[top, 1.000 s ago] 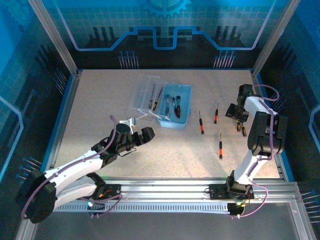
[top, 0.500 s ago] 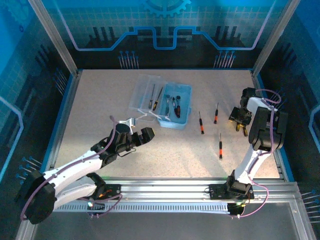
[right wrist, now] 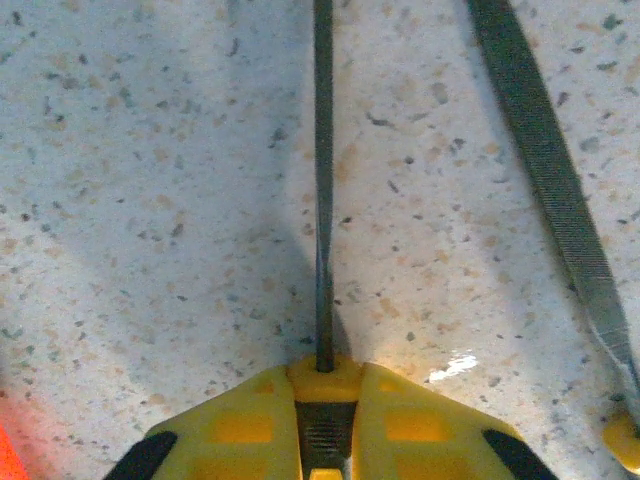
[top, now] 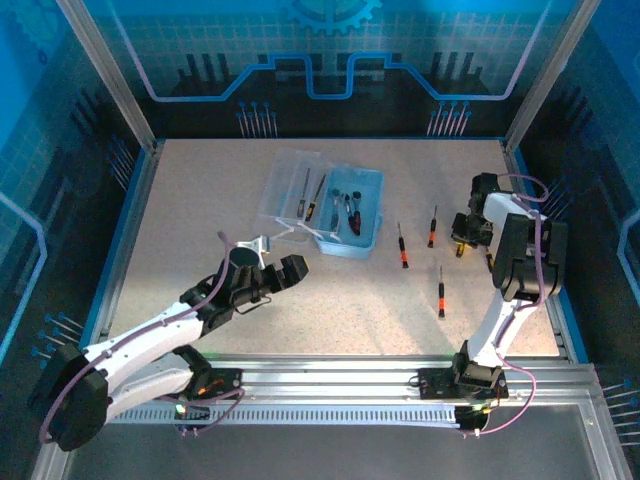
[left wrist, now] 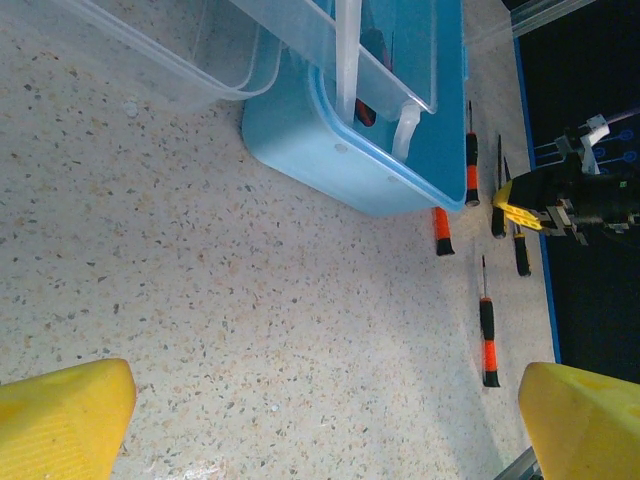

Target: Pack the tool kit

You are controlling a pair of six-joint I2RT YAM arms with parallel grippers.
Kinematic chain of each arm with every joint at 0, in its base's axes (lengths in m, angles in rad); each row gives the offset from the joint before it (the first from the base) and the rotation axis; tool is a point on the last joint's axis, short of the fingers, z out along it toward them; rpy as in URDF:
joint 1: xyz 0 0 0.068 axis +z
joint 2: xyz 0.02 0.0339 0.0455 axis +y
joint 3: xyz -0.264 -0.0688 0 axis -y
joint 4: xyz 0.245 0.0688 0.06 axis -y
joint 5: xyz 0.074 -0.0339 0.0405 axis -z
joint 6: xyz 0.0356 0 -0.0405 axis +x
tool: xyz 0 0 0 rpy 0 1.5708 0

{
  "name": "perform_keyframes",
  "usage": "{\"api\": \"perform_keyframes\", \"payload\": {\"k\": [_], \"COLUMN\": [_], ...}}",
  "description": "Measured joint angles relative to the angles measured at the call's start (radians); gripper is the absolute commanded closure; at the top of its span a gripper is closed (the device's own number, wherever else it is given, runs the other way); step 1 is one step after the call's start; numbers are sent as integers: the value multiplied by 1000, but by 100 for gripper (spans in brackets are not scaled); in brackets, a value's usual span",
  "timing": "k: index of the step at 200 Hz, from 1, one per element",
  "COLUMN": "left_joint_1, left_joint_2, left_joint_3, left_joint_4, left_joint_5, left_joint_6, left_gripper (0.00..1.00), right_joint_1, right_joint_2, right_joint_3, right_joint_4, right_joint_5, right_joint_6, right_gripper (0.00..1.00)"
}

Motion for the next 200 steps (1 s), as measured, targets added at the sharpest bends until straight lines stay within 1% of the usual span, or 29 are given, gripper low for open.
{"api": "perform_keyframes", "payload": {"k": [19,52,68,99,120,146,172,200], "left_joint_1": [0,1,2,19,53,98,162,237], "left_joint_2": [-12,-37,-47,-53,-55,-84,-117,-152], "left_joint_3": [0,0,0,0,0,0,4,2], "left_joint_4": [0,-17,-28,-79,-122,-172,-245,-294], "left_joint_5": [-5,-14,-30,-78,-96,-129,-185,-215], "left_joint_6": [0,1,10,23,23,23,14,-37], "left_gripper": [1,1,1,1,1,1,1,1], "right_joint_1": [14,71,92,97,106,151,225,349], "right_joint_2": [-1,-11,-40,-121,-179,-248,-302,-321], "right_joint_3": [0,-5,-23,-46,-47,-47,-46,-45], "right_joint_4": [8,14,19,27,30,33,53,97], "right_joint_5": [-5,-8,-11,-21,-31,-63,-126,-186], "right_joint_6": [-3,-2,-2,4,13,30,71,143], "right_gripper": [87,88,88,88,87,87,87,87]}}
